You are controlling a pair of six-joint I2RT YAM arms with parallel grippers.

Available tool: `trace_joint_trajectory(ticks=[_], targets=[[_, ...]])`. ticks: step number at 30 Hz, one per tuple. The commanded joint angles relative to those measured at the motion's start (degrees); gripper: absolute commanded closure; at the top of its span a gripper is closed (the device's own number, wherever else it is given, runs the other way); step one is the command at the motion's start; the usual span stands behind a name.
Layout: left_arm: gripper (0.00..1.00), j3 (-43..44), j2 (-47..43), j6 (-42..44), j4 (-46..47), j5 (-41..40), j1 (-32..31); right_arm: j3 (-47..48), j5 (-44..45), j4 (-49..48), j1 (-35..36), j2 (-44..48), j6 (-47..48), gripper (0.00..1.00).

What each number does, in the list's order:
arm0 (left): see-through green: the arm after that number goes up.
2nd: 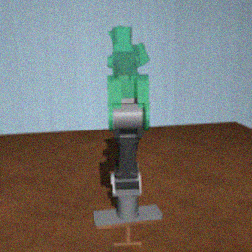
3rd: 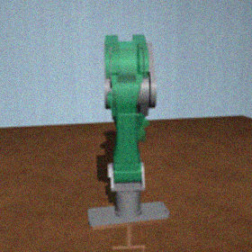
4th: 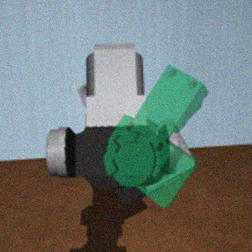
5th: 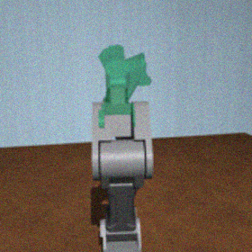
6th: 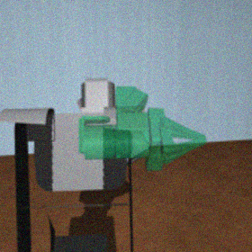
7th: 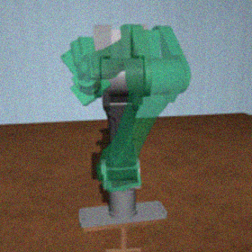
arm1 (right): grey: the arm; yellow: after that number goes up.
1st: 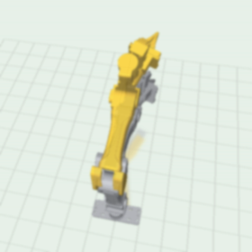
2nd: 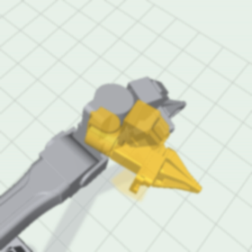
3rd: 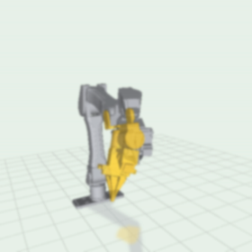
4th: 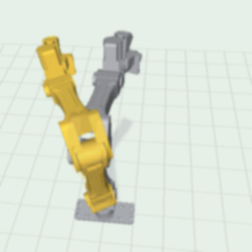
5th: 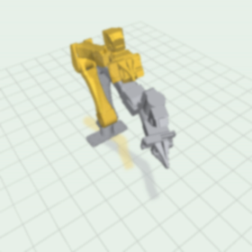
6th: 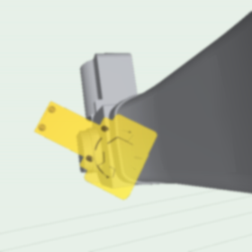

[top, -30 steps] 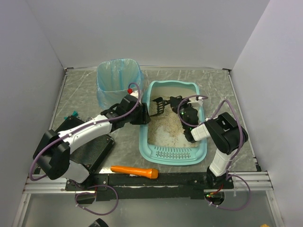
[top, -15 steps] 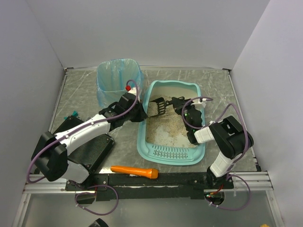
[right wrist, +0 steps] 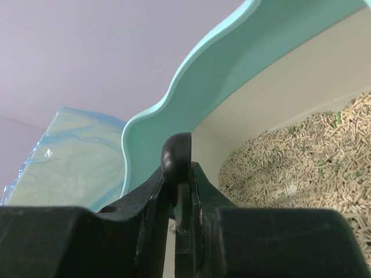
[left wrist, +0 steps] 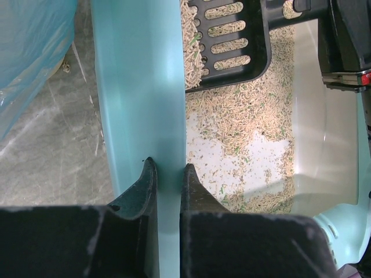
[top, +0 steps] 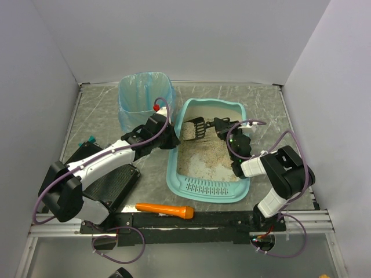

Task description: Clean the litter box

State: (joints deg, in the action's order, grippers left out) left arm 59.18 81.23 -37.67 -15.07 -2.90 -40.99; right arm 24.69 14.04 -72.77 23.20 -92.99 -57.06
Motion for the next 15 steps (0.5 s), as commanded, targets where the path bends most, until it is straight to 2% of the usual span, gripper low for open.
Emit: trace_joint_trajectory(ticks=[1,12,15], targets=[[0.99,3.4,-1.8,-2.4,2.1,-0.4,0.1,-0.8,0.9,-19.8,-0.7,4.0,-2.5,1.00],[0.99,3.0,-1.1,-4.8,1.9,-0.4,0.1,-3.1,1.0,-11.5,-2.5,14.4,-6.7,1.00],[0.99,2.8,-1.3,-5.6,2.2,-0.1,0.1,-3.6,0.9,-6.5,-3.2,17.9,-7.4,1.00]])
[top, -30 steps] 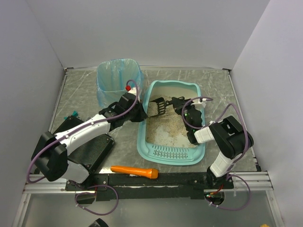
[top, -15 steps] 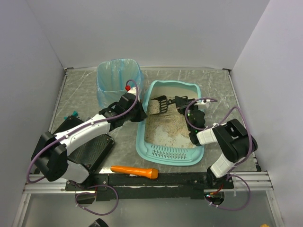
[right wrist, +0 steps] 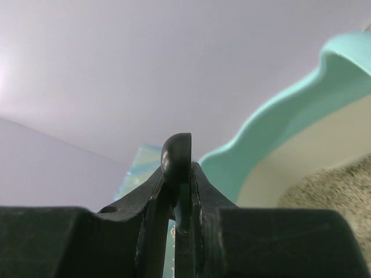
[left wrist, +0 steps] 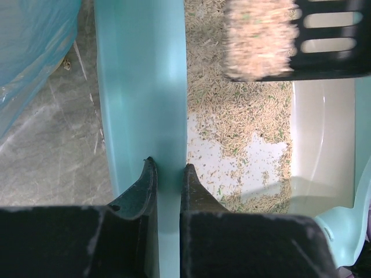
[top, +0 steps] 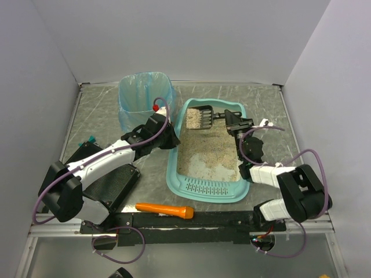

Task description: Clean the litter box

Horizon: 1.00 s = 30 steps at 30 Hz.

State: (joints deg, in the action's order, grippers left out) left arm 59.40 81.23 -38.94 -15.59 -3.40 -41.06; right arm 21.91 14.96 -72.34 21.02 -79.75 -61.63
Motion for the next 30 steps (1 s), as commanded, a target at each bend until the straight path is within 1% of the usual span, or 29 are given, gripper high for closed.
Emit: trace_joint_trajectory(ticks=[1,4,5,7,8,9,11,12,13,15,18,21,23,25,27,28,29,30], targets=[[0.99,2.3,-1.4,-4.4,2.7,0.8,0.2,-1.3,0.2,-5.9,-1.2,5.6,-2.5,1.00],[0.99,1.8,-1.6,-5.1,2.6,0.9,0.2,-2.0,-0.1,0.1,-2.5,9.4,-3.9,1.00],[0.99,1.7,-1.5,-5.4,2.5,0.7,0.2,-2.0,-0.6,5.1,-2.7,11.7,-5.9,1.00],[0.99,1.6,-1.3,-5.4,2.4,0.6,0.2,-2.0,-1.3,10.8,-3.8,15.6,-8.2,1.00],[0.99,1.6,-1.4,-5.6,2.4,0.6,0.2,-2.1,-1.4,16.0,-4.4,17.0,-9.0,1.00],[0.99,1.4,-1.6,-5.8,2.5,0.4,0.2,-2.4,-1.4,18.5,-4.5,18.5,-9.0,1.00],[0.99,1.2,-1.7,-5.7,2.6,0.4,0.2,-2.7,-1.3,22.9,-5.1,23.0,-13.8,1.00],[0.99,1.2,-1.7,-5.8,2.6,0.1,0.2,-2.6,-1.5,30.0,-5.9,24.6,-15.4,1.00],[0.99,1.0,-1.8,-5.8,2.8,0.0,0.2,-2.7,-1.8,32.8,-6.2,27.4,-17.7,1.00],[0.99,0.7,-2.0,-5.9,2.9,0.1,0.2,-3.4,-2.4,37.2,-6.9,29.6,-18.8,1.00],[0.99,0.5,-2.0,-5.8,3.3,0.3,0.3,-5.2,-2.7,38.3,-7.2,32.2,-21.2,1.00],[0.99,0.2,-2.0,-5.6,3.7,0.8,0.2,-4.8,-4.4,36.7,-7.3,31.4,-20.7,1.00],[0.99,0.4,-1.8,-5.7,3.5,0.8,0.2,-5.4,-5.2,36.7,-8.6,31.4,-20.6,1.00],[0.99,0.5,-1.7,-5.6,3.4,0.6,0.2,-6.0,-4.2,37.3,-9.2,32.5,-21.0,1.00],[0.99,0.1,-2.0,-5.7,4.2,0.4,0.2,-5.1,-6.9,34.7,-9.2,31.7,-18.7,1.00],[0.99,0.0,-2.0,-5.8,4.2,0.3,0.2,-4.7,-10.8,32.2,-9.3,30.3,-14.6,1.00],[0.99,0.2,-2.0,-5.8,4.2,0.4,0.1,-5.1,-11.6,29.9,-11.2,30.3,-13.4,1.00],[0.99,0.5,-2.0,-5.7,3.3,0.3,0.2,-5.4,-11.6,31.9,-12.4,31.0,-13.4,1.00]])
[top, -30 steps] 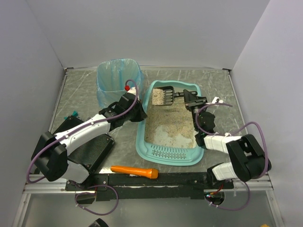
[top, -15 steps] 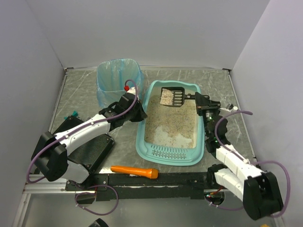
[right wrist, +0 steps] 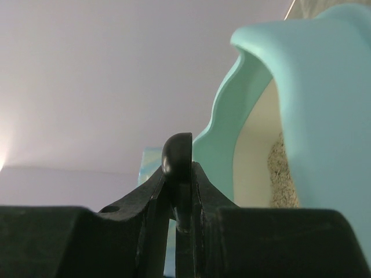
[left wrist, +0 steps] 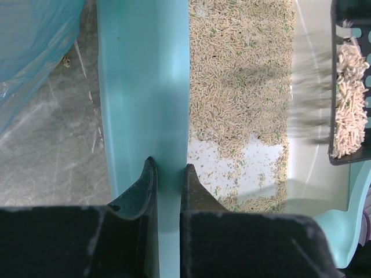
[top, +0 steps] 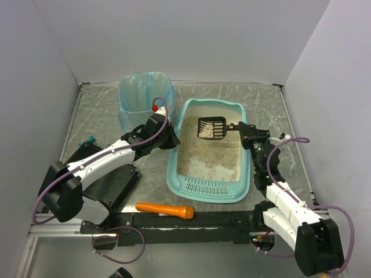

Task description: Clean the litter box

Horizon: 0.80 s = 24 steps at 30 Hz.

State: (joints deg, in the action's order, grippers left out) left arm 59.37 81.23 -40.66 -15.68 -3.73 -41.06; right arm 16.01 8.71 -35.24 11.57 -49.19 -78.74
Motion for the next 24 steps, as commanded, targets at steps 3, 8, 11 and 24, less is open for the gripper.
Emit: trace_joint_trajectory(ticks=[3,8,11,24], targets=[[0.99,0.8,-1.7,-4.4,2.9,0.2,0.2,0.3,-2.7,-0.4,-3.9,4.1,3.0,1.00],[0.98,1.5,-0.8,-4.7,1.9,0.2,0.1,0.8,-5.3,1.8,-5.7,5.7,4.3,1.00],[0.98,1.9,0.0,-4.9,2.2,1.3,0.2,2.2,-9.6,-1.6,-4.8,3.6,6.8,1.00],[0.75,2.1,-1.2,-3.5,1.7,2.0,0.2,4.6,-8.8,6.7,-8.8,10.4,13.6,1.00]])
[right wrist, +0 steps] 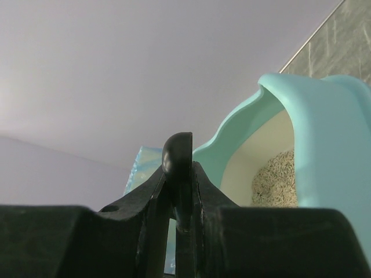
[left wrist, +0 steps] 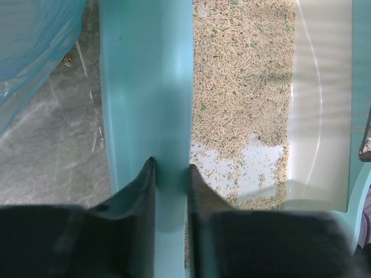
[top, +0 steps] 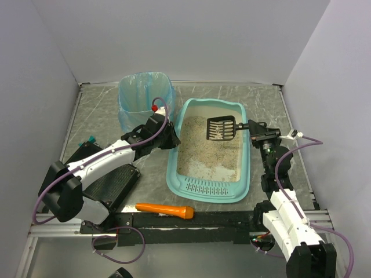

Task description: Clean the litter box

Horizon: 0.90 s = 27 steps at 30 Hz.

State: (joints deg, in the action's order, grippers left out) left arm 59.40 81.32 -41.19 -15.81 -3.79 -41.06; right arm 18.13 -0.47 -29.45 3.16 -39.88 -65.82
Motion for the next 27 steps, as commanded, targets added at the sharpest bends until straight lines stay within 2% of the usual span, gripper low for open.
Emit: trace_joint_trajectory(ticks=[1,2,3,4,8,10,11,14,17,20,23,27], targets=[[0.71,2.1,-1.6,-2.8,1.9,2.1,0.1,2.0,0.2,-0.3,-0.5,1.2,0.1,1.00],[0.67,2.0,-1.8,-2.8,1.8,1.9,0.1,1.5,-2.7,-3.7,-0.4,-0.2,0.3,1.00],[0.51,2.0,-2.2,-2.7,1.6,1.1,0.1,2.0,-6.2,-6.8,-0.4,-1.8,0.3,1.00],[0.47,1.9,-2.4,-2.6,1.2,0.7,0.1,2.6,-11.3,-7.7,-0.7,-3.2,-0.4,1.00],[0.40,2.2,-4.1,-1.3,0.3,0.0,0.1,2.7,-5.8,-3.9,-1.3,-1.4,-0.7,1.00],[0.26,1.2,-6.0,-1.0,1.1,-0.3,0.1,3.7,-10.8,-5.2,-1.0,-2.2,0.3,1.00],[0.13,0.7,-6.6,-1.2,1.6,-0.5,0.1,4.4,-10.4,-1.5,-1.0,-2.2,0.3,1.00],[0.01,0.2,-8.3,-0.8,1.7,0.2,0.1,4.7,-2.9,4.5,-1.9,1.1,-1.1,1.00],[0.01,-0.8,-9.9,-1.2,0.8,-0.7,0.1,2.2,-7.8,-1.6,-1.9,0.6,-3.1,1.00],[0.03,-2.0,-11.7,-1.4,-0.4,-2.0,0.1,3.6,-6.0,4.7,-1.9,-0.5,-5.4,1.00],[0.03,-3.1,-14.1,-1.9,-1.6,-3.7,0.1,3.5,-11.9,-4.1,-1.7,-4.1,-8.0,1.00],[0.03,-6.5,-18.2,-2.7,-2.9,-6.3,0.2,9.8,-8.7,5.7,-0.5,-5.2,-7.0,1.00]])
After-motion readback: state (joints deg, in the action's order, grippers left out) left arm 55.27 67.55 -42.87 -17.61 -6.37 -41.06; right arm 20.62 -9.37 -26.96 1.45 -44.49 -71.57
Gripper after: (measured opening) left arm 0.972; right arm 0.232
